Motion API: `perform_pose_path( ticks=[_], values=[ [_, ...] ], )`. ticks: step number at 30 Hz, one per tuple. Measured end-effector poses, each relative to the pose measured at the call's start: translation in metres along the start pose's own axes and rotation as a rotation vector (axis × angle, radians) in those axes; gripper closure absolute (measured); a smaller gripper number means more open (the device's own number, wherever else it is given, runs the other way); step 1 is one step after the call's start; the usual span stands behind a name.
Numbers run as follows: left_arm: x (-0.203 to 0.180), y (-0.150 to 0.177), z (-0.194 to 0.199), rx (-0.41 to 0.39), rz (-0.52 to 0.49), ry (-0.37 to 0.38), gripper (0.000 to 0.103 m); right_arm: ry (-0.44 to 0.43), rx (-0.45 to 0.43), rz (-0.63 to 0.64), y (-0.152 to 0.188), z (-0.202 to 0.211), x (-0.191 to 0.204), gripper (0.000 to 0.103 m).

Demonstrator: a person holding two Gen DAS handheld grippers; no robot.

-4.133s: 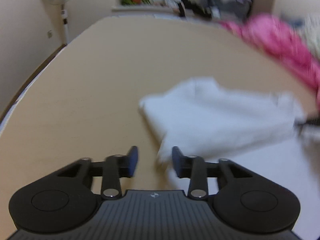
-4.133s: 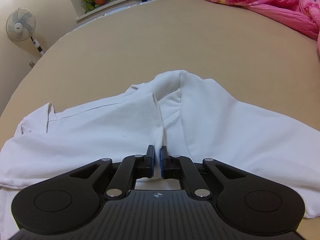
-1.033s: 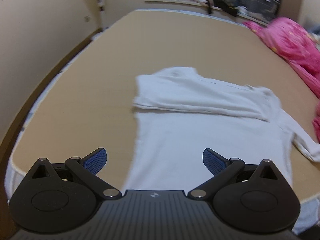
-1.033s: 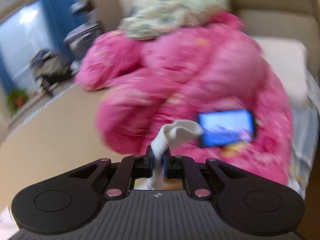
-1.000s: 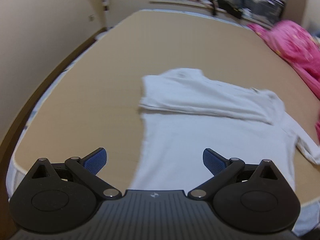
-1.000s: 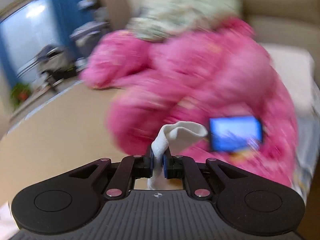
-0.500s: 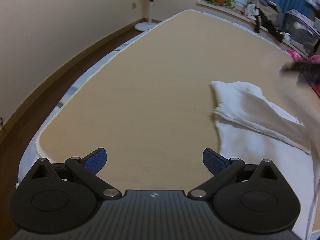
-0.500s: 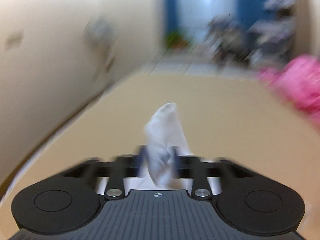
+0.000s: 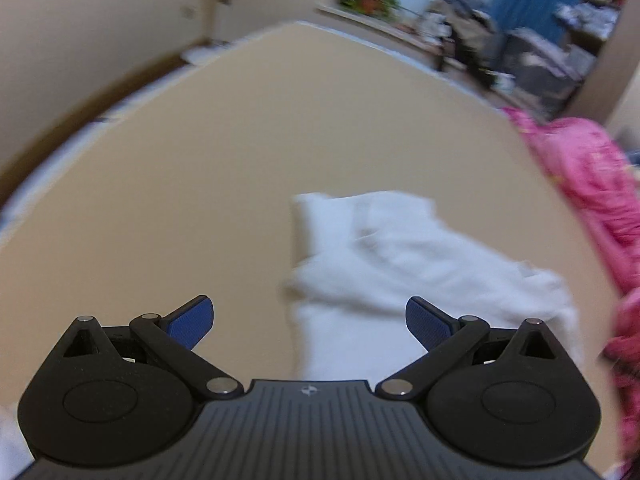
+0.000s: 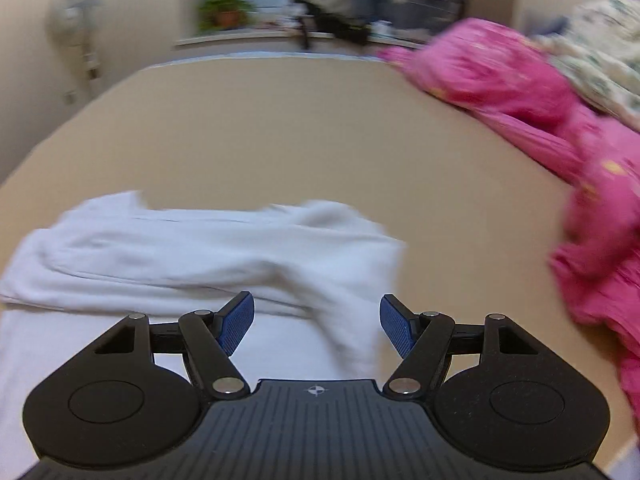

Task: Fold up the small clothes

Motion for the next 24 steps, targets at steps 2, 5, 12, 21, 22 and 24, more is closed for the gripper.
perform_pose_path(
  ticks=[2, 5, 12, 21, 22, 24],
  values=[
    [-0.01, -0.026, -0.03, 0.023, 0.019, 0.038, 0.001, 0.024, 0.003, -0.032, 0.007, 0.002, -0.022, 0.032],
    [-0.023, -0.054, -0.084, 0.088, 0.003, 0.012, 0.001, 0.037, 0.002, -0.08, 0.024, 0.002, -0.036, 0.032],
    [-0.037, -0.066, -0.164, 0.234, -0.044, -0.083, 0.015, 0.053, -0.007, -0.072, 0.031, -0.03, -0.036, 0.031],
    [-0.047, -0.084, -0.162, 0.253, -0.068, -0.103, 0.102, 0.115, 0.006, 0.195, 0.038, -0.088, -0.006, 0.056],
    [-0.048, -0.091, -0.151, 0.217, -0.073, -0.09, 0.102, 0.127, -0.031, 0.216, 0.038, -0.09, -0.004, 0.098],
    [-0.046, -0.103, -0.129, 0.161, -0.059, -0.059, 0.102, 0.127, -0.088, 0.193, 0.03, -0.087, -0.006, 0.096]
  ],
)
Point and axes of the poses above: each gripper's, at about its wrist camera, not at the fingertips, and z roughly against the way its jaws point, x to its left, y to its underside, the point moved 5 cm from there along -z, roughly the way its jaws point, and after that the axes turned 14 degrees about -z, right-handed, at the moved point
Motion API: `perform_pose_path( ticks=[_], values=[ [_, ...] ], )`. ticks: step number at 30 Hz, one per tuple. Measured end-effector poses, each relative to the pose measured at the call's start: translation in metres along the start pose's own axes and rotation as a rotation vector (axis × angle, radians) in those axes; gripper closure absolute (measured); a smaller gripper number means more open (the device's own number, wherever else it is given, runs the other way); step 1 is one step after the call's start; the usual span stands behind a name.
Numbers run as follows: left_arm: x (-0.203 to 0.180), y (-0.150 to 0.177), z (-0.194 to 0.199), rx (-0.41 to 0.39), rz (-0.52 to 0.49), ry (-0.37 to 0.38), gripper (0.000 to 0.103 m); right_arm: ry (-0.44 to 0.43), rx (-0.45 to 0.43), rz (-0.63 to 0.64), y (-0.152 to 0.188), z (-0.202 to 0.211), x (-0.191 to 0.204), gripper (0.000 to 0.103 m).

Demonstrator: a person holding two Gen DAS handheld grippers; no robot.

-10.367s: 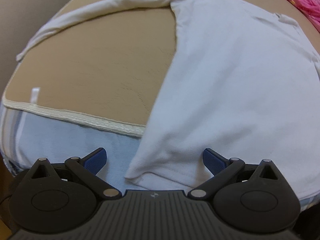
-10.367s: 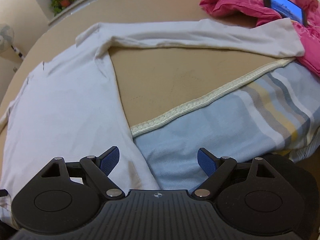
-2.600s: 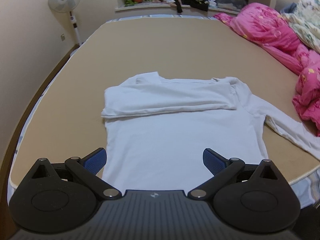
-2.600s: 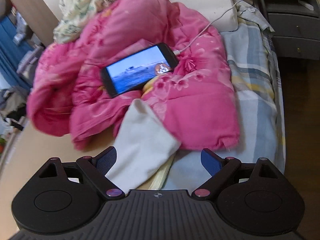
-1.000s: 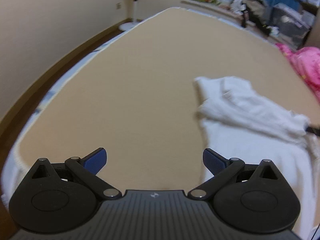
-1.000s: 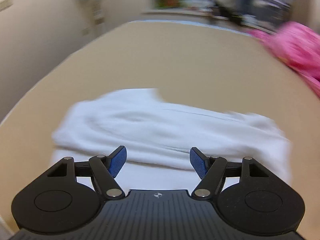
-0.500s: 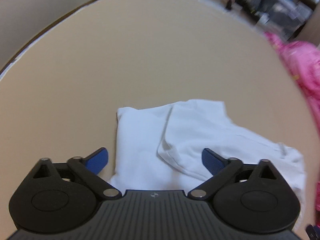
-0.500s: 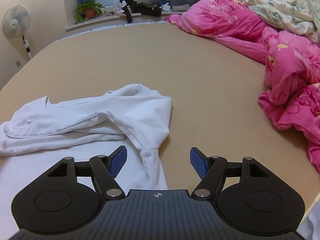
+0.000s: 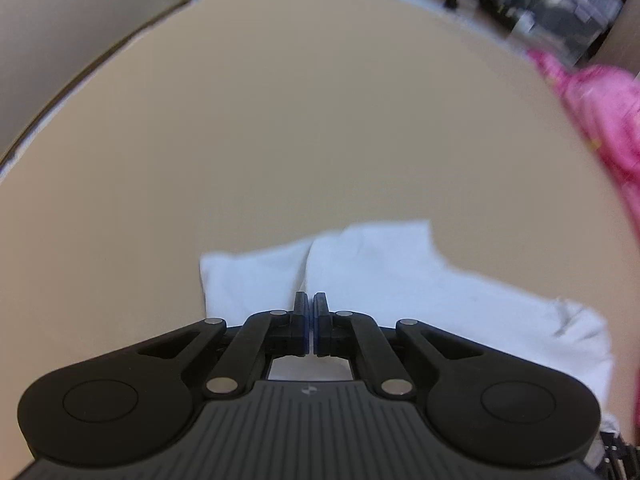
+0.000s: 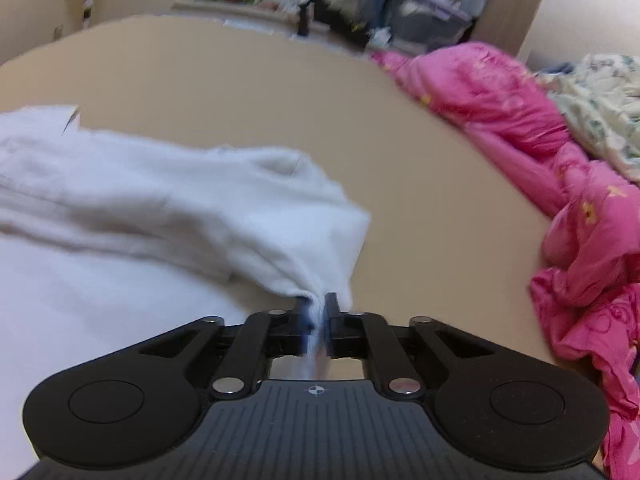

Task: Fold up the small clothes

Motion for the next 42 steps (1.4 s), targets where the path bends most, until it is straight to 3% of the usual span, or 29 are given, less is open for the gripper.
perform_pose_path(
  ticks=[2, 4, 9, 11, 12, 15, 16, 17, 19, 21, 23, 26, 28, 30, 31, 33, 35, 39, 42],
  values=[
    [0.004, -0.009, 0.019, -0.052, 0.032, 0.048, 0.102, -0.022, -0.046, -0.056, -0.008, 0.008, -0.012, 0.096],
    [0.014, -0.002, 0.028, -0.081, 0.024, 0.038, 0.102, -0.039, -0.073, -0.064, -0.009, 0.015, -0.022, 0.096],
    [0.017, 0.05, -0.026, 0.114, -0.094, -0.05, 0.101, -0.075, 0.052, 0.054, 0.035, 0.001, -0.024, 0.096],
    [0.018, 0.062, -0.035, 0.118, -0.146, -0.095, 0.1, -0.073, 0.03, 0.081, 0.042, 0.001, -0.021, 0.094],
    [0.018, 0.063, -0.032, 0.099, -0.159, -0.092, 0.1, -0.067, 0.035, 0.085, 0.041, 0.003, -0.021, 0.086],
    [0.021, 0.069, -0.014, 0.047, -0.167, -0.075, 0.077, -0.041, 0.055, 0.047, 0.03, 0.014, -0.031, 0.037],
    [0.021, 0.069, -0.003, 0.021, -0.18, -0.1, 0.049, -0.041, 0.047, 0.024, 0.027, 0.022, -0.037, 0.036],
    [0.021, 0.069, 0.009, -0.012, -0.2, -0.16, 0.015, -0.044, 0.027, 0.007, 0.025, 0.03, -0.043, 0.036],
    [0.018, 0.073, 0.03, -0.14, -0.263, -0.27, 0.0, -0.052, 0.0, -0.047, 0.024, 0.046, -0.054, 0.038],
    [0.01, 0.079, 0.036, -0.184, -0.353, -0.316, 0.001, -0.077, -0.012, -0.153, 0.017, 0.052, -0.063, 0.042],
    [0.001, 0.084, 0.026, -0.144, -0.418, -0.337, 0.0, -0.105, -0.035, -0.255, 0.005, 0.048, -0.066, 0.054],
    [-0.011, 0.093, 0.005, -0.109, -0.484, -0.386, 0.0, -0.106, -0.045, -0.223, -0.013, 0.02, -0.042, 0.066],
    [-0.013, 0.099, -0.016, -0.059, -0.522, -0.404, 0.0, -0.129, -0.005, -0.19, -0.013, -0.002, -0.022, 0.066],
    [-0.013, 0.104, -0.02, -0.089, -0.531, -0.422, 0.0, -0.107, 0.119, -0.14, -0.002, -0.028, -0.009, 0.068],
    [-0.01, 0.109, -0.014, -0.095, -0.535, -0.423, 0.0, -0.077, 0.177, -0.117, 0.008, -0.038, -0.008, 0.06],
    [-0.01, 0.116, -0.004, -0.1, -0.545, -0.388, 0.0, -0.056, 0.134, -0.14, 0.012, -0.027, -0.015, 0.049],
    [-0.005, 0.129, 0.019, -0.128, -0.536, -0.358, 0.0, -0.035, 0.139, -0.157, 0.018, -0.006, -0.024, 0.046],
    [0.003, 0.173, 0.072, -0.104, -0.447, -0.306, 0.0, -0.078, 0.082, -0.196, 0.035, 0.068, -0.044, 0.031],
    [0.004, 0.214, 0.113, -0.038, -0.348, -0.26, 0.0, -0.135, 0.082, -0.189, 0.054, 0.122, -0.042, 0.023]
  ],
)
Point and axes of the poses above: each gripper's, at about its wrist camera, not at the fingertips, and z roughly against the way its jaws point, x to its left, y to its underside, the point moved 5 cm from there along -z, roughly the way its jaws point, and after that the axes turned 14 degrees about -z, right-handed, at the moved point
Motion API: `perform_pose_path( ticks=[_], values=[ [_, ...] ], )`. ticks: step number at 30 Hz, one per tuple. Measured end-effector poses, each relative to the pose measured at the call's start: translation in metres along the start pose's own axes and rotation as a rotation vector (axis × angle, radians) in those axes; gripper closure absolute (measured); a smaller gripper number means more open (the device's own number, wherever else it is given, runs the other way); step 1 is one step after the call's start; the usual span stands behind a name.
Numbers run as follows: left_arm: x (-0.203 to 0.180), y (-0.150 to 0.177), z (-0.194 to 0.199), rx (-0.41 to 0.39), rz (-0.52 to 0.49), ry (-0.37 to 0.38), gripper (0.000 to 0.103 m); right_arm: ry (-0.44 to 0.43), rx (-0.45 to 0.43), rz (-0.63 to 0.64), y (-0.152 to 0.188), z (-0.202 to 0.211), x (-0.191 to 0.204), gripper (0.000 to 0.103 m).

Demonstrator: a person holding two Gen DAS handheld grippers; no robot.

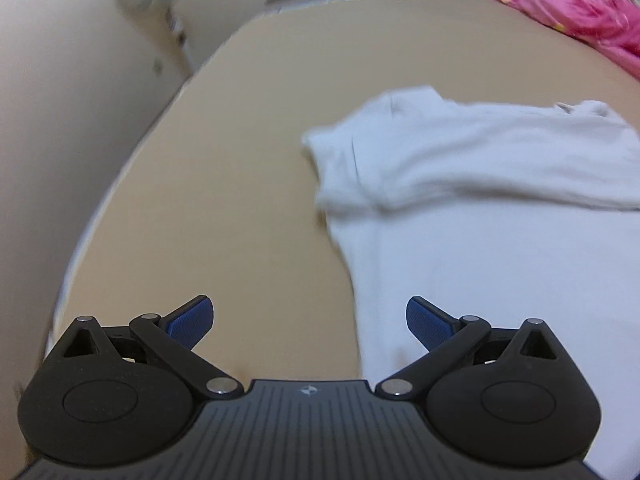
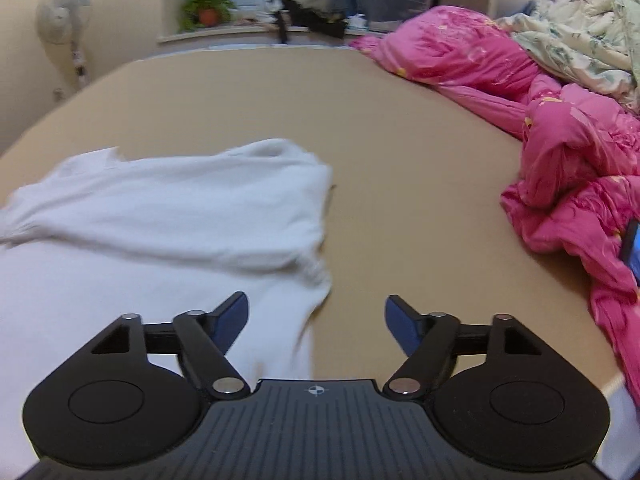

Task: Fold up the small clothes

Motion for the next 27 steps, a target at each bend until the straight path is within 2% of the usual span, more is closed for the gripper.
perform_pose_path(
  ticks=[3, 5, 8, 16, 27],
  values=[
    [-0.009, 0.033, 0.042, 0.066, 0.05, 0.02, 0.0, -0.04, 0.053, 0.004, 0.027, 0.042, 0.013, 0.021],
    [-0.014, 0.053, 0.072, 0.105, 0.045, 0.0, 0.0, -0.073, 0.085, -0.01, 0.038, 0.068, 0.022, 0.021],
    [-0.023, 0.076, 0.105, 0.148, 0.027, -0.029, 0.0, -0.13, 0.085, -0.024, 0.054, 0.106, 0.038, 0.018],
    [-0.037, 0.114, 0.168, 0.089, 0.045, -0.001, 0.0, -0.166, 0.055, 0.0, 0.085, 0.174, 0.044, 0.017],
    [-0.051, 0.13, 0.188, 0.067, 0.038, 0.012, 0.0, -0.164, 0.048, -0.028, 0.105, 0.2, 0.029, 0.017]
  ],
)
Point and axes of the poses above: each gripper's, at about its wrist camera, not at the fingertips, and z roughly against the way its jaws point, x to its left, y to its underside, the point moved 5 cm from there along -z, roughly the way its jaws point, and after that the axes turned 14 degrees about -z, right-handed, at the moved point
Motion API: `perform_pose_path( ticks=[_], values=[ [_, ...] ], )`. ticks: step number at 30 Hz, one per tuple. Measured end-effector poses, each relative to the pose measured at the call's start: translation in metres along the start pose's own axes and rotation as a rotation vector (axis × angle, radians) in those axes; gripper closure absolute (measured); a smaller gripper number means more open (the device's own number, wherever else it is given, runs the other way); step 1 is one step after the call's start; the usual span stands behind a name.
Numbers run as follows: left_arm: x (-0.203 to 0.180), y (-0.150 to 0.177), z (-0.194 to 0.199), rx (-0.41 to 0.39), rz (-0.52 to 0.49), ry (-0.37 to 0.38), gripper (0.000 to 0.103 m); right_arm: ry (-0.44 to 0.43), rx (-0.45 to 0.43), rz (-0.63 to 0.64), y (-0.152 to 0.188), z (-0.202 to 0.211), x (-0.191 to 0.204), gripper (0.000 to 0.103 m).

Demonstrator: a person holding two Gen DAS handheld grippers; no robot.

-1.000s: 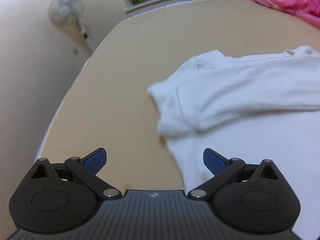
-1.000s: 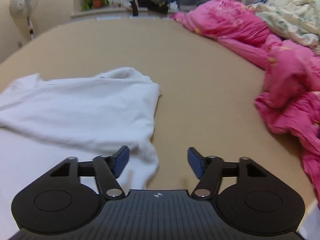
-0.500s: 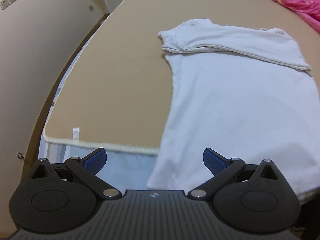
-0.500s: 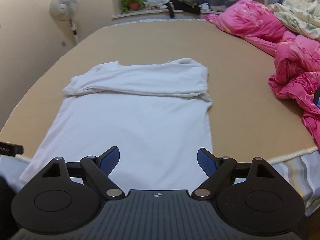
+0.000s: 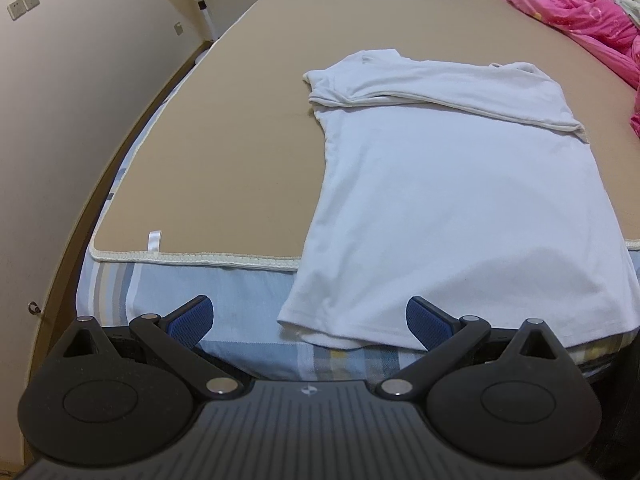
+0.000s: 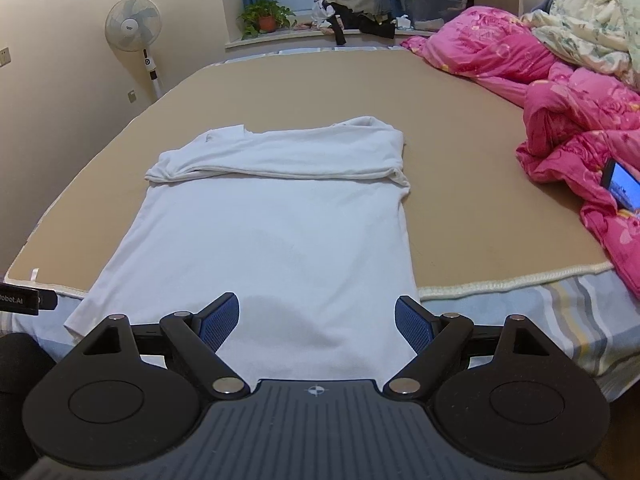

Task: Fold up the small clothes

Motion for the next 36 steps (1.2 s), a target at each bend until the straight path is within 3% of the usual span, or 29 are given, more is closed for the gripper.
perform_pose_path(
  ticks=[13, 19, 23, 27, 33, 36],
  values=[
    [0.0, 0.002, -0.011, 0.015, 0.004, 0.004, 0.0, -0.003, 0.01, -0.005, 0.004, -0.002, -0.003, 0.016],
    [0.018, 0.001, -0.041, -0.023, -0.022, -0.093, 0.0, 0.084, 0.041, -0.05, 0.001, -0.027, -0.032, 0.016],
    [0.029, -0.003, -0.083, -0.02, -0.02, 0.013, 0.0, 0.128, 0.114, -0.141, 0.0, -0.06, -0.069, 0.016],
    [0.04, -0.005, -0.127, 0.074, 0.062, 0.069, 0.0, 0.174, 0.184, -0.197, -0.003, -0.095, -0.099, 0.016],
    [0.031, -0.001, -0.17, 0.222, 0.138, 0.281, 0.001, 0.178, 0.293, -0.241, 0.0, -0.141, -0.112, 0.016],
    [0.022, -0.002, -0.169, 0.224, 0.138, 0.296, 0.019, 0.165, 0.359, -0.26, 0.007, -0.159, -0.113, 0.02]
  ],
)
Point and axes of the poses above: each gripper's, at about its wrist camera, not at the fingertips, and z roughly against the way its jaws point, x to its left, y to its underside, the point moved 5 cm from there along -z, roughly the way its jaws point, and after that the axes turned 14 degrees about -z, right-handed, at the moved point
